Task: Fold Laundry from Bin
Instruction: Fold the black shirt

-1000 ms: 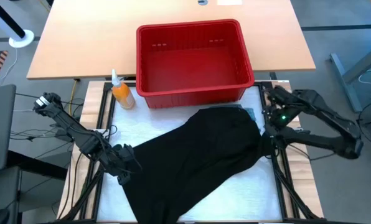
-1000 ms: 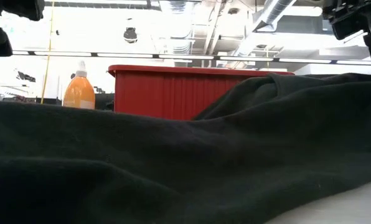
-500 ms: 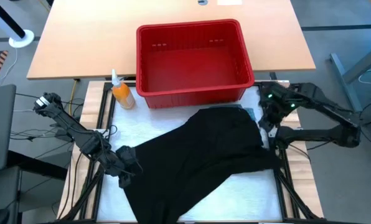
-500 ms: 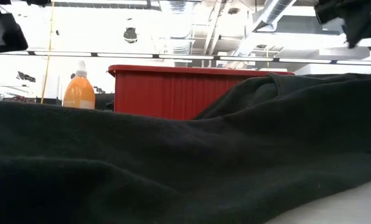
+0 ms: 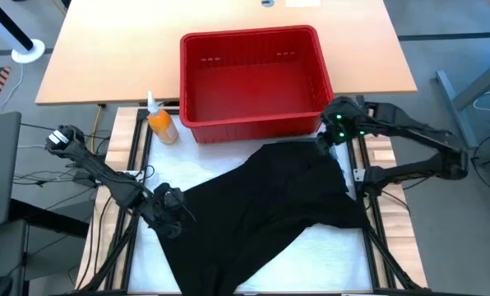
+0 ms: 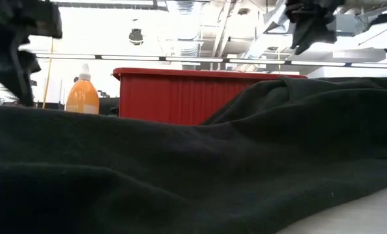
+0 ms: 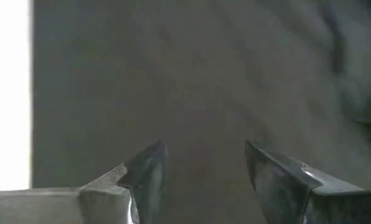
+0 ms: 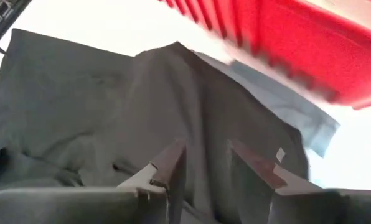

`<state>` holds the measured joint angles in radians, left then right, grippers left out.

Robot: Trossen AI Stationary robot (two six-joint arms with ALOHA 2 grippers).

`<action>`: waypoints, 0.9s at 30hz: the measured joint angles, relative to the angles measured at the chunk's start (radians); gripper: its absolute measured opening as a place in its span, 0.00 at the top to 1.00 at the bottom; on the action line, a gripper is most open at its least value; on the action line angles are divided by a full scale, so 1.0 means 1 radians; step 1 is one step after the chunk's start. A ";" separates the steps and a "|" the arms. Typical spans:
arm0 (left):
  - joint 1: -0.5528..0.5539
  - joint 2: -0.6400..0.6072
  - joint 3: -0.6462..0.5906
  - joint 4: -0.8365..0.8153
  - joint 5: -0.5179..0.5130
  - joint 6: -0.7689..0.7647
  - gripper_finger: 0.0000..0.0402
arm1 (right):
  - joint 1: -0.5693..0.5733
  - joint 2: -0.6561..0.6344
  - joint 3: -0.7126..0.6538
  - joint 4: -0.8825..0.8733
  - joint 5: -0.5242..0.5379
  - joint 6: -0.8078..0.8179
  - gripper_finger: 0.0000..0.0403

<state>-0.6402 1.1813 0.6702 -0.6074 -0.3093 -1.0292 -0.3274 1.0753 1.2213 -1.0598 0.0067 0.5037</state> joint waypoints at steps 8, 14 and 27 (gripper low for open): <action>-0.082 0.199 -0.005 0.105 0.279 0.018 0.50 | 0.018 0.055 0.000 0.048 -0.004 -0.004 0.65; -0.152 0.351 0.007 0.195 0.529 -0.049 0.53 | 0.042 0.119 0.000 0.096 0.029 0.009 0.65; -0.197 0.319 -0.004 0.180 0.534 -0.186 0.55 | 0.126 0.310 0.001 0.259 0.113 -0.018 0.65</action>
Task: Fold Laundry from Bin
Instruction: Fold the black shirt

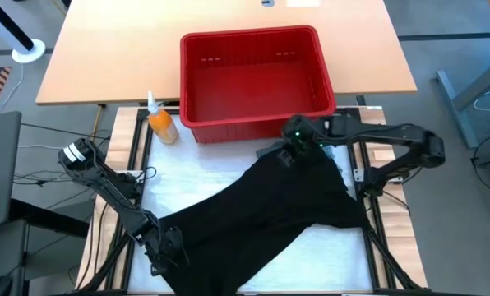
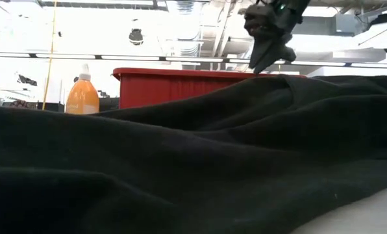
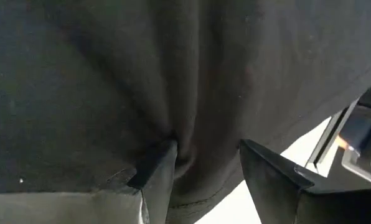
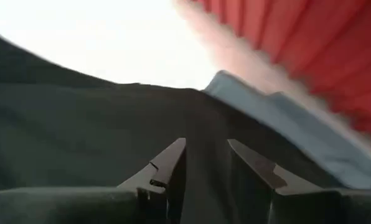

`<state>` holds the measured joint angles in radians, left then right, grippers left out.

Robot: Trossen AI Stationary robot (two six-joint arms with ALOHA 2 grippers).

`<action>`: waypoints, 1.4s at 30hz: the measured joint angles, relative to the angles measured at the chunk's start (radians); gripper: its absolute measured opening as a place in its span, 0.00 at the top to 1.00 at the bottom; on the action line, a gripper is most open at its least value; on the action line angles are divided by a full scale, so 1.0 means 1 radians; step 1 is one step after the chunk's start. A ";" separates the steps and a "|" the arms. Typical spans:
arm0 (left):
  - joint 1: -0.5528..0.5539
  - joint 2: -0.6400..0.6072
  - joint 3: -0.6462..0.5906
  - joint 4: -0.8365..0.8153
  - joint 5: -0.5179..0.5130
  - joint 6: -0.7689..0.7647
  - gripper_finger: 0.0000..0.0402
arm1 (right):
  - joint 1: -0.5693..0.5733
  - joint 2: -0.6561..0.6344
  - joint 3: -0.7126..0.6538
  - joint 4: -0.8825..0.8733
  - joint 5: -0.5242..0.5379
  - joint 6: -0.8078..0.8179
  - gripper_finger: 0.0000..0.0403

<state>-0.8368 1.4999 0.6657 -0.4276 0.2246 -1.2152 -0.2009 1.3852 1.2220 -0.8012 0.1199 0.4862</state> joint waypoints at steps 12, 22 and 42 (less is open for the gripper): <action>-0.003 -0.216 -0.005 -0.022 -0.218 -0.066 0.55 | 0.091 0.203 0.146 -0.075 0.175 -0.017 0.65; -0.022 -0.288 -0.003 -0.012 -0.234 -0.133 0.55 | 0.060 0.324 0.231 -0.222 0.200 -0.018 0.65; -0.063 -0.289 -0.001 -0.011 -0.248 -0.177 0.55 | 0.000 0.265 0.232 -0.290 0.091 -0.016 0.96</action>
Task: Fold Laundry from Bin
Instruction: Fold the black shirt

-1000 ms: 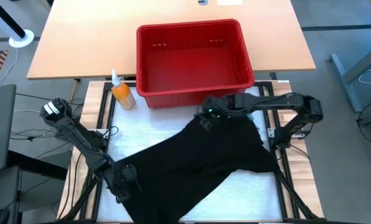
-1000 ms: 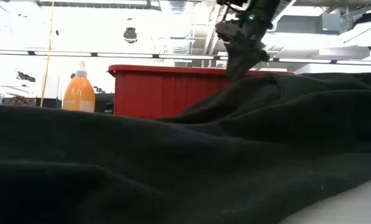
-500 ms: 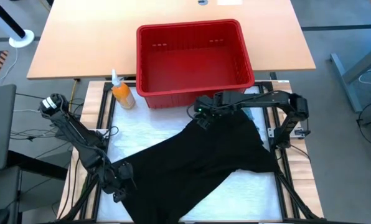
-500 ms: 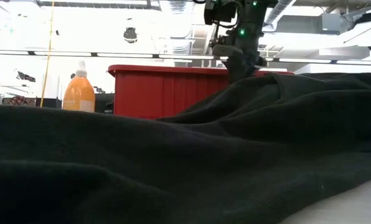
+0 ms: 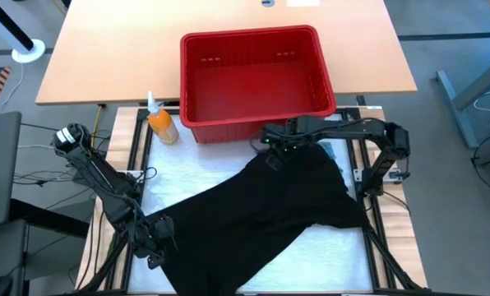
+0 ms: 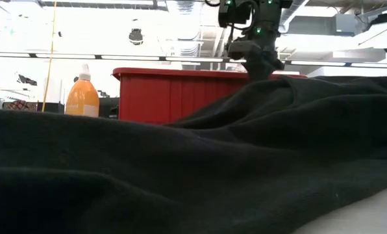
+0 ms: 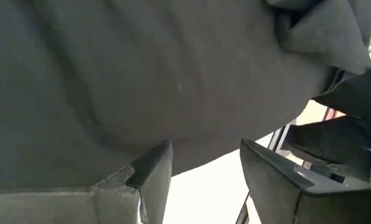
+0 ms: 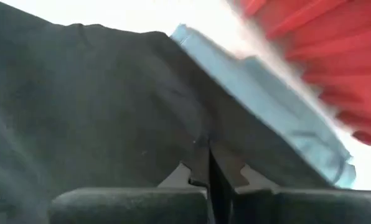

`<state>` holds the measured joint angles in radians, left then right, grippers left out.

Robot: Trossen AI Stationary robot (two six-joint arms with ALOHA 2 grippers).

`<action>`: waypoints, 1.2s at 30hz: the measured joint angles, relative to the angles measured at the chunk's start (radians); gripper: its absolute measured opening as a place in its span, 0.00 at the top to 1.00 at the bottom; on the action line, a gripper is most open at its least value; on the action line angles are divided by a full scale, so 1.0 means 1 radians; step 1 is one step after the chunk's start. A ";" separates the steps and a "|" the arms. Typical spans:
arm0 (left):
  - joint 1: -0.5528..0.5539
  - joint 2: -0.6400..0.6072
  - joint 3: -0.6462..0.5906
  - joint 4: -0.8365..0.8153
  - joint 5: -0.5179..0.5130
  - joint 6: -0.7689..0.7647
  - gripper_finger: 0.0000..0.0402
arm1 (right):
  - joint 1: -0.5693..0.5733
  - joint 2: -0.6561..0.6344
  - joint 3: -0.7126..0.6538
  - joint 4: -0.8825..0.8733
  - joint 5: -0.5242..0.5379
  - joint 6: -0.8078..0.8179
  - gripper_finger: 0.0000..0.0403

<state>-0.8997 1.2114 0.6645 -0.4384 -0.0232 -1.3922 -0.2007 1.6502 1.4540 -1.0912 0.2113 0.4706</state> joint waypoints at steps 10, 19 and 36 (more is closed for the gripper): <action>0.000 -0.001 0.001 -0.185 -0.156 -0.140 0.55 | 0.018 -0.171 0.000 -0.065 0.054 0.035 0.96; 0.033 0.007 0.001 -0.481 -0.332 -0.248 0.54 | 0.046 -0.122 -0.004 -0.062 0.054 0.038 0.96; 0.398 0.220 -0.012 -0.392 -0.259 0.357 0.48 | 0.035 -0.126 -0.005 -0.076 0.050 0.042 0.96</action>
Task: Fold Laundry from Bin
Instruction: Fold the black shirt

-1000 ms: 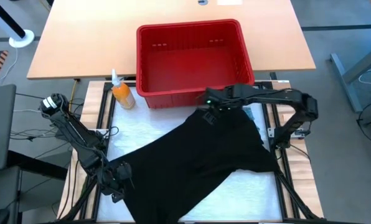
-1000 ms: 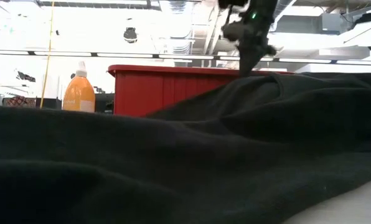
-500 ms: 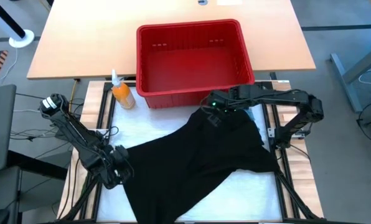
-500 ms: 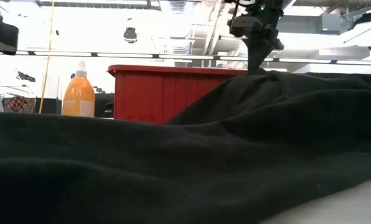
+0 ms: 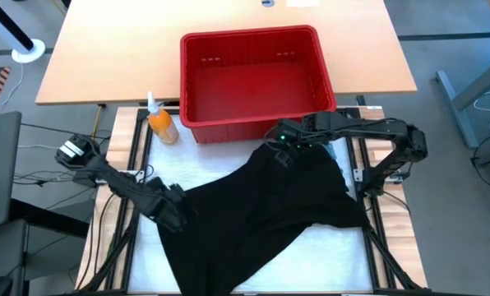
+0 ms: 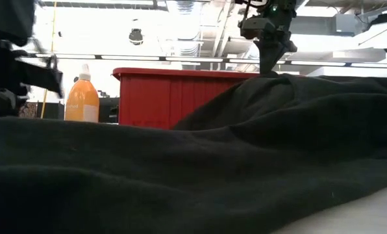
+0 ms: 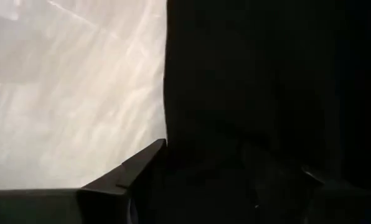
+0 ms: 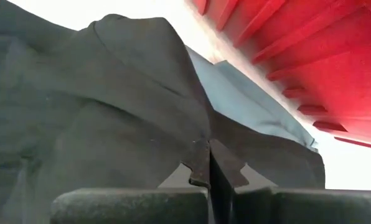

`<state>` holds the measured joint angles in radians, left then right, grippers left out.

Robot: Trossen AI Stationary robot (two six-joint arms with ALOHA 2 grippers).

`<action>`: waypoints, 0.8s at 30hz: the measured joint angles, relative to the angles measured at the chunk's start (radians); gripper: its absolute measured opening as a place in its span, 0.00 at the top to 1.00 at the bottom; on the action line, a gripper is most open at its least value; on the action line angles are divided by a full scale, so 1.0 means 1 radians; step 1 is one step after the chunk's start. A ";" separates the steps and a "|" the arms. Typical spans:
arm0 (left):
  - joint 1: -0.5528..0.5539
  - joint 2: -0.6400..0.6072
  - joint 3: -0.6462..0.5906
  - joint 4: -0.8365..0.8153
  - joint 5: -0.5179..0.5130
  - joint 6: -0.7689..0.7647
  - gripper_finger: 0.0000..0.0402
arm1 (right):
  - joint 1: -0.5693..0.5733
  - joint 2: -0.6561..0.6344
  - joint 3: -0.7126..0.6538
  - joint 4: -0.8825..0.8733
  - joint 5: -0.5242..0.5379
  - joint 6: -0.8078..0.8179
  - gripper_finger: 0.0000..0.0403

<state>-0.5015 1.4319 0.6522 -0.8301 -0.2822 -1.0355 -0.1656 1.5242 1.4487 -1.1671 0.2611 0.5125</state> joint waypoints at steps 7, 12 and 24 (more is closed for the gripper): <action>0.074 -0.042 -0.104 0.170 0.090 0.036 0.56 | -0.001 0.000 0.000 -0.005 0.000 0.011 0.96; 0.075 -0.099 -0.109 0.121 0.110 0.074 0.91 | -0.001 0.000 0.000 -0.007 0.000 0.019 0.96; 0.024 -0.358 -0.024 -0.044 0.103 -0.025 1.00 | -0.007 0.000 0.000 -0.020 0.025 0.015 0.95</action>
<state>-0.4770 1.0744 0.6283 -0.8738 -0.1795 -1.0603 -0.1730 1.5239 1.4490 -1.1872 0.2865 0.5273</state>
